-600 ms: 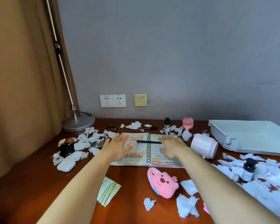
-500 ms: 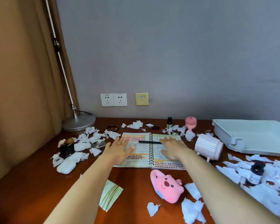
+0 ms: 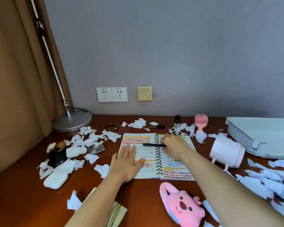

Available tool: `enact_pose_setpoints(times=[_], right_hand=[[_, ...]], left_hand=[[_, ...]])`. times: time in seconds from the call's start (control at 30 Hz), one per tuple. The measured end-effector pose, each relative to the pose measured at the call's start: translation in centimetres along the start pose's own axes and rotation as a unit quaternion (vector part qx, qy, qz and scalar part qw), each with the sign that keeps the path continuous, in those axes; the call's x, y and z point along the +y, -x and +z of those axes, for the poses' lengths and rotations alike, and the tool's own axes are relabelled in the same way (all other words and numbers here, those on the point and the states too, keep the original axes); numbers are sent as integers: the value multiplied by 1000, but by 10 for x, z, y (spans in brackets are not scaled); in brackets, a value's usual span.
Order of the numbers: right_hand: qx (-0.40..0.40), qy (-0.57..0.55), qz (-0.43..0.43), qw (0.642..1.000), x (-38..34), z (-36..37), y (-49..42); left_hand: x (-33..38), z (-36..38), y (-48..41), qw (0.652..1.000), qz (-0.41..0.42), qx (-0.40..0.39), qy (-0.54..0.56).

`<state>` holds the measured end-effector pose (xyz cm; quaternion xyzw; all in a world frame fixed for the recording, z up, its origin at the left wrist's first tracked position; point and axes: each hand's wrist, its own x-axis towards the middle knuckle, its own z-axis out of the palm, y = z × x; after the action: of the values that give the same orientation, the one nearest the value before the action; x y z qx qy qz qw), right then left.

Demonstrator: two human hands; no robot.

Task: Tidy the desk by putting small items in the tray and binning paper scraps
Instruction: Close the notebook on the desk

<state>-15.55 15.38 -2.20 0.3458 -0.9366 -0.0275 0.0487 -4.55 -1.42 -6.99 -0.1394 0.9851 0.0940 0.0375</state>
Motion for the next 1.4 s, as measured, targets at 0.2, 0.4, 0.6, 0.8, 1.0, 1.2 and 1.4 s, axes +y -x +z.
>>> enact_pose_setpoints(times=[0.2,0.4,0.6,0.8,1.0,1.2,1.4], right_hand=[[-17,-35,4,999,-3,-3,0],[-52,-153,100,982,10,-10,10],[-115,-278,162,940,6,-20,19],[-150,-362,159,906,-12,-9,11],[-128,-371,139,909,-16,-1,6],[-136,-377,127,907,-19,-1,9],[-142,-395,128,899,-26,4,6]], left_hand=[[-1,1,0,1000,0,4,2],[-1,0,0,1000,1,4,5],[-1,1,1,1000,6,7,9],[0,2,1,1000,-8,18,19],[3,-1,-1,992,-84,40,91],[1,-30,-16,954,-121,41,270],[-12,-76,-15,920,-131,84,361]])
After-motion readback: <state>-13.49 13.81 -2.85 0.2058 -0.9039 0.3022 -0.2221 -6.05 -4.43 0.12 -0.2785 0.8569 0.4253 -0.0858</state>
